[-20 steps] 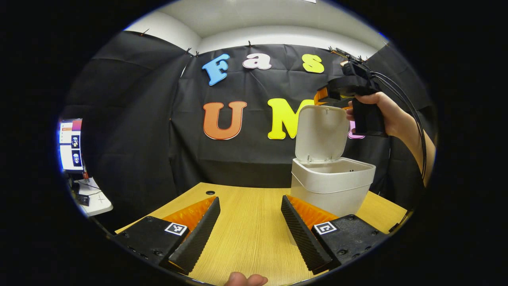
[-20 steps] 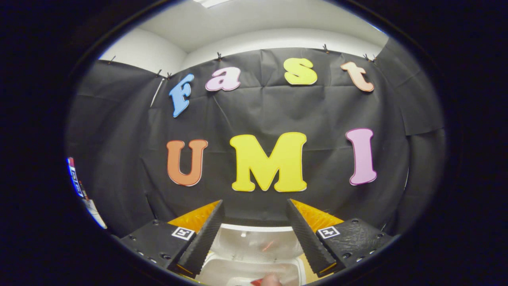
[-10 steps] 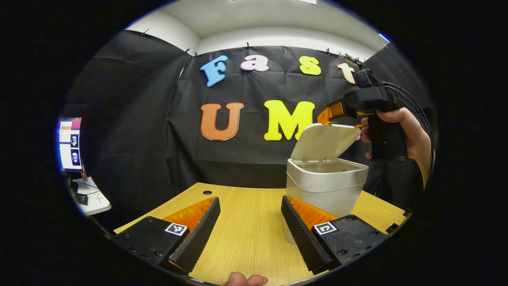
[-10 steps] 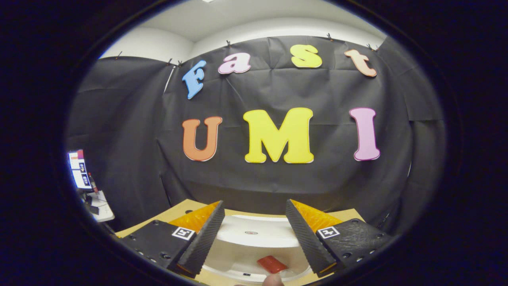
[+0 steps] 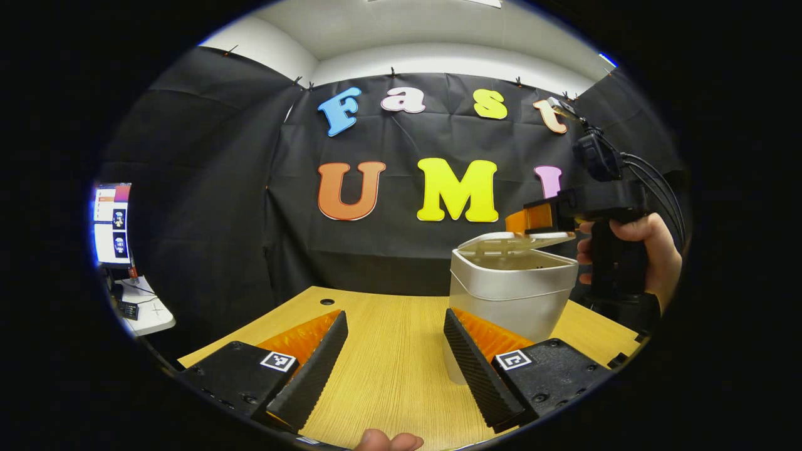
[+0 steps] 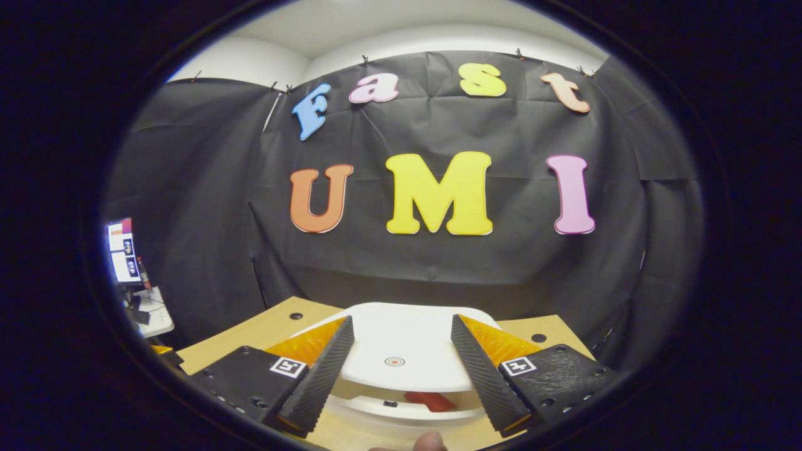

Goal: Press the lid of the desktop garbage bin to open it, pick up the crumpled paper on the desktop and throw it into the bin, then pick up the pop can on the desktop and drop it into the bin, and finally close the garbage bin lid.

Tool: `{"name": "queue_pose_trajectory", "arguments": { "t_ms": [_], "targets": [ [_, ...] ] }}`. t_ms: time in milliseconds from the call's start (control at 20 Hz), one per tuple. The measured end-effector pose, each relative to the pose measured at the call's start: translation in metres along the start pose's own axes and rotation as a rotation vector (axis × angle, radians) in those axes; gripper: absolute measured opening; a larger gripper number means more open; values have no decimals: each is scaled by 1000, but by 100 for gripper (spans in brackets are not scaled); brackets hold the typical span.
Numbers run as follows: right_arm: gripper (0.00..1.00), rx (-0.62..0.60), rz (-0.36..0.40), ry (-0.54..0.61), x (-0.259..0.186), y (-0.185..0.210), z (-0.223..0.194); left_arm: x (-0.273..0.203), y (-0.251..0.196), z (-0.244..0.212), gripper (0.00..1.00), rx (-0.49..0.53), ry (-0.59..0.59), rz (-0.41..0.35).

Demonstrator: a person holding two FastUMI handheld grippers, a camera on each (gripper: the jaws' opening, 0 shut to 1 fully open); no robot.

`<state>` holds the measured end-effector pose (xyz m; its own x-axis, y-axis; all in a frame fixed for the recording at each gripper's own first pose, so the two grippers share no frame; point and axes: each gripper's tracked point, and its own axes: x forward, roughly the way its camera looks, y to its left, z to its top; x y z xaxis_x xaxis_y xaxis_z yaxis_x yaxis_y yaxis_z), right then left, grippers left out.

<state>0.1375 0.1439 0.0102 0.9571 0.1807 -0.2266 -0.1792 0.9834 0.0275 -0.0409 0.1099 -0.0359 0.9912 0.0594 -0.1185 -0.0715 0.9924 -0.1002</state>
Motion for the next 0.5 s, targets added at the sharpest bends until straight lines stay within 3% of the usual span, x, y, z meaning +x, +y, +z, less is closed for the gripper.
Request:
{"name": "queue_pose_trajectory", "arguments": {
  "t_ms": [200,500],
  "targets": [
    [98,54,-17,19,-4,-9,-17,0,-4,-1,99,2,2,-4],
    [96,38,-45,5,-5,-12,-23,1,-9,-3,99,-4,4,-12]
  ]
}}
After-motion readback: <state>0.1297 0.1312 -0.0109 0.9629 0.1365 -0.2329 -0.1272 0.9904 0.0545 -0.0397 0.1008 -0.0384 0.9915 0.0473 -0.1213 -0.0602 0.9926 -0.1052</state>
